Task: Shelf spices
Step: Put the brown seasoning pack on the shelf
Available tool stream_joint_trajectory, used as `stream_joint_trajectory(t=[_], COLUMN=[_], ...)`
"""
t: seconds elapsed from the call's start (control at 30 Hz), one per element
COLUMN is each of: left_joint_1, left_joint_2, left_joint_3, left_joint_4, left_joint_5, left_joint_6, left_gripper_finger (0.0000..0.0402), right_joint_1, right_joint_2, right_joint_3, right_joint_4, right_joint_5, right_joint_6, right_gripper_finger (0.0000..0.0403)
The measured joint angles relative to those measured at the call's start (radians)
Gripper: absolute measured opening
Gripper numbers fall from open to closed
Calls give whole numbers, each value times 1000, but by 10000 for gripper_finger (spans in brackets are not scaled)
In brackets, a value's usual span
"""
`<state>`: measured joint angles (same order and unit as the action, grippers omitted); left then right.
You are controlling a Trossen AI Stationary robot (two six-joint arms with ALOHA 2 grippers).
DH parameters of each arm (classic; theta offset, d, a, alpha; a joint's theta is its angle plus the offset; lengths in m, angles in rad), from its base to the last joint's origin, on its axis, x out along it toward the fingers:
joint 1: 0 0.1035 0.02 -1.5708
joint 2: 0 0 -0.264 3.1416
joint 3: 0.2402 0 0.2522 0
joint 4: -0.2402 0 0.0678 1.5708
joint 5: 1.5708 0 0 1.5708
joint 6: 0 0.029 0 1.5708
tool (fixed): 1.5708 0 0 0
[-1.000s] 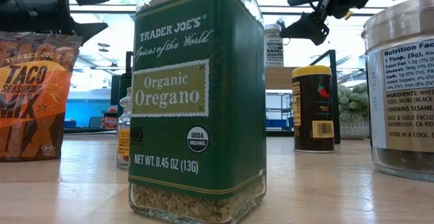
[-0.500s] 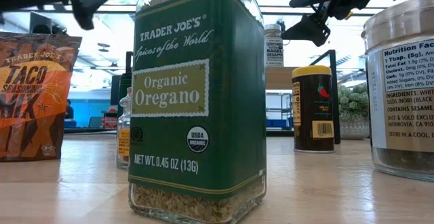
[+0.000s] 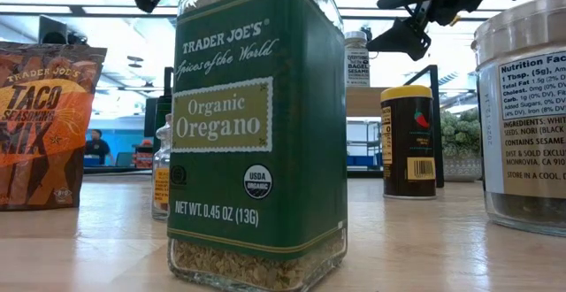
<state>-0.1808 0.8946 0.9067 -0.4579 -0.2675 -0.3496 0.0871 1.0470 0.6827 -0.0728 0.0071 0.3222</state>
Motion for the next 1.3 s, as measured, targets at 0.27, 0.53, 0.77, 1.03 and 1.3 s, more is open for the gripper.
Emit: stream_joint_trajectory(t=[0.27,0.53,0.77,1.03,1.3], left_joint_1=[-115,-247,-318,-358,-359], left_joint_2=[190,352,415,491,560], left_joint_3=[165,188,189,190,190], left_joint_4=[-246,-340,-400,-456,-458], left_joint_5=[57,87,79,124,151], left_joint_6=[-188,-361,-486,-547,-546], left_gripper_finger=[269,268,268,268,258], right_joint_1=[25,55,79,89,89], right_joint_2=[0,0,0,0,0], right_joint_3=[0,0,0,0,0], right_joint_4=[-3,-3,-5,-11,-11], right_joint_5=[0,1,2,4,4], right_joint_6=[-1,40,36,35,35], right_gripper_finger=[346,346,346,346,346])
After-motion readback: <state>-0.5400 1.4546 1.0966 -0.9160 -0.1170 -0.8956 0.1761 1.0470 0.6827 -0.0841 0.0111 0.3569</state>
